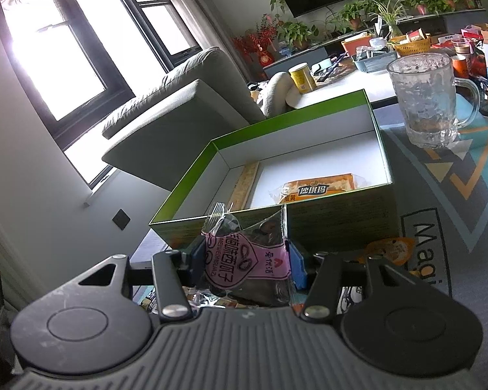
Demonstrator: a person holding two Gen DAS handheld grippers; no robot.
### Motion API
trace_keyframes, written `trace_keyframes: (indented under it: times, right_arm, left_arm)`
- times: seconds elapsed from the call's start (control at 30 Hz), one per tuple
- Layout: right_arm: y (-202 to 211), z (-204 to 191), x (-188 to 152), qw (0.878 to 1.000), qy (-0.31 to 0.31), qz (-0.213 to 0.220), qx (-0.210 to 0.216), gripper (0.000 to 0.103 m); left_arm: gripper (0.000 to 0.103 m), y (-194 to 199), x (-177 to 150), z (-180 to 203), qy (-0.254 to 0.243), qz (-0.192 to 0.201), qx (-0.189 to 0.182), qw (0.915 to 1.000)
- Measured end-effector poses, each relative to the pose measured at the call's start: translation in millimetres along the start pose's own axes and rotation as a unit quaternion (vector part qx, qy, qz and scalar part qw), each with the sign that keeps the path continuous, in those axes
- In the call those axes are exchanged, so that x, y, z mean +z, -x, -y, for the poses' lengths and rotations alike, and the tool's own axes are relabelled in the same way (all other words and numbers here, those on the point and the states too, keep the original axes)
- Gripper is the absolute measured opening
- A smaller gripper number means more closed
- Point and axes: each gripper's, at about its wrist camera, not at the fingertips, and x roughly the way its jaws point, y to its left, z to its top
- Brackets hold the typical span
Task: Organize snacks
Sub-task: 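Grasp the pink-and-blue candy packet with the left tool while the right holds the pink bag, then carry both packets over the green box and release the pink bag from the right tool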
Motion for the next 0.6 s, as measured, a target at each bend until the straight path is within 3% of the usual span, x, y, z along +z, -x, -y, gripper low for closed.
trace_keyframes:
  times: [0.6]
  right_arm:
    - [7,-2,7,1.000,0.004,0.019,0.000,0.049]
  left_arm:
    - [0.054,39,38,-8,-0.001,0.084,0.005,0.9965]
